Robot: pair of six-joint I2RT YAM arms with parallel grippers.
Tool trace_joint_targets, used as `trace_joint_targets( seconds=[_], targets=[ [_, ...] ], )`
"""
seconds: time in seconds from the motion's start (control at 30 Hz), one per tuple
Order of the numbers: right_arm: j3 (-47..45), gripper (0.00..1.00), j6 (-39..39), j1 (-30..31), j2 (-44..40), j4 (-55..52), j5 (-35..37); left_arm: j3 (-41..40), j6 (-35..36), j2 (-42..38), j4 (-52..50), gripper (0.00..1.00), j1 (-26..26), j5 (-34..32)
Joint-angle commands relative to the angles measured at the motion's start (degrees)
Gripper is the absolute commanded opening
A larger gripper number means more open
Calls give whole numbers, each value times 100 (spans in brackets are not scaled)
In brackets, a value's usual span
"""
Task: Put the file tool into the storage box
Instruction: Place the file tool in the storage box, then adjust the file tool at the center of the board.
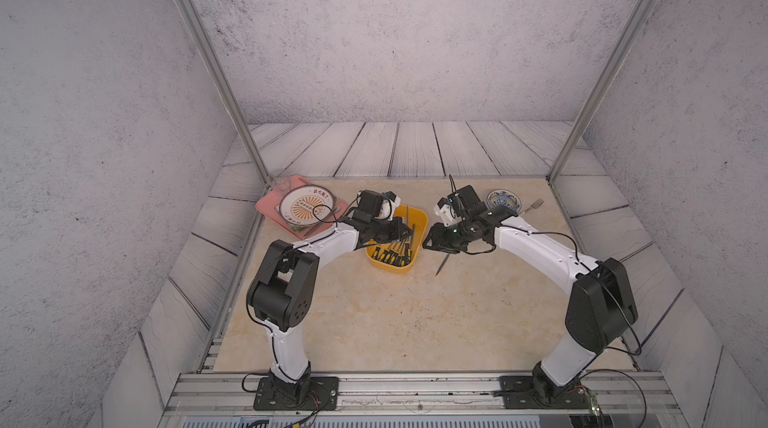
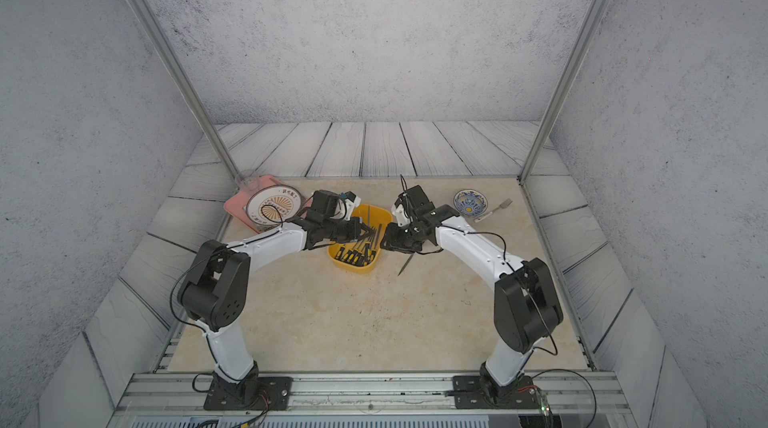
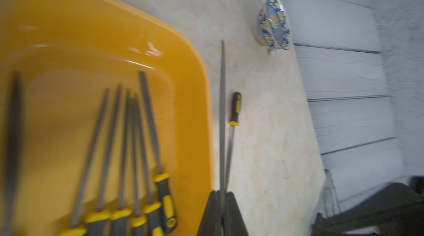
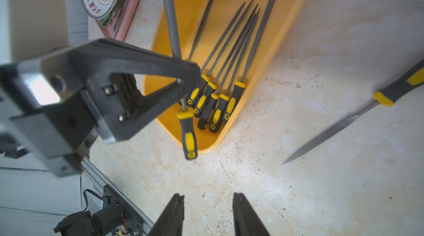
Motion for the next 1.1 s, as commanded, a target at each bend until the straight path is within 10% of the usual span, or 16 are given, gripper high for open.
trace_joint_targets(
  seconds=[0.0, 0.27, 0.43, 0.6, 0.8, 1.07],
  targets=[
    [-317, 40, 77, -6, -235, 172, 73, 378, 986, -53, -989, 0, 34, -1456],
    [-905, 41, 254, 1, -375, 442, 37, 802, 1639, 670, -1845, 0, -207, -2971],
    [-870, 47, 131, -4, -349, 183, 220, 917, 1674, 754, -1925, 23, -364, -3000],
    [-272, 51, -433, -5, -83, -813, 1242, 893, 1561, 591, -1918, 23, -382, -2862],
    [326, 12, -543, -351, 787, -1523, 1973, 769, 1481, 191, -1886, 23, -503, -2747],
    [303, 8, -217, -565, 1701, -974, 975, 582, 1454, -235, -1824, 23, -654, -2733]
  ],
)
